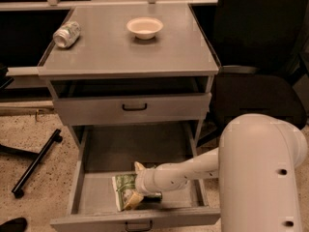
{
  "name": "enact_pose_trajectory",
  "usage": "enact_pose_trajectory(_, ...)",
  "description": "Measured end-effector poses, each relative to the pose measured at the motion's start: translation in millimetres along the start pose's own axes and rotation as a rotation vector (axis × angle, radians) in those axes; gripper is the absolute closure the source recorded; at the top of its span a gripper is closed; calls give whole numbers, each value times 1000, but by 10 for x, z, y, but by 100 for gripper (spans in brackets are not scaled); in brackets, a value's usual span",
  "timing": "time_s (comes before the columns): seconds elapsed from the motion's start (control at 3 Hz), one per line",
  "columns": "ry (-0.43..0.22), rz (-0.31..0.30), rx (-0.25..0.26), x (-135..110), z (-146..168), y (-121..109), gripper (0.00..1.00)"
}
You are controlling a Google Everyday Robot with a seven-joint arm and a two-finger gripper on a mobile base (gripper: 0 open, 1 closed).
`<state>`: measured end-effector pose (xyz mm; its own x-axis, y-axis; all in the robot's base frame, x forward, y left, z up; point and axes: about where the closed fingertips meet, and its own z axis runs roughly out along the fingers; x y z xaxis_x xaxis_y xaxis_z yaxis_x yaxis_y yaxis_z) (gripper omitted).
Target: Pick green jalapeno chip bag from middle drawer and place on counter
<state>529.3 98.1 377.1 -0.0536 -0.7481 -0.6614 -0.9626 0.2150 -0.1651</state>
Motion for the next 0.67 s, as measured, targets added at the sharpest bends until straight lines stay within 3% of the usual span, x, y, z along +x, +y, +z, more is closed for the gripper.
enact_pose_trajectory(0.67,0,0,-1,2,1,5,42)
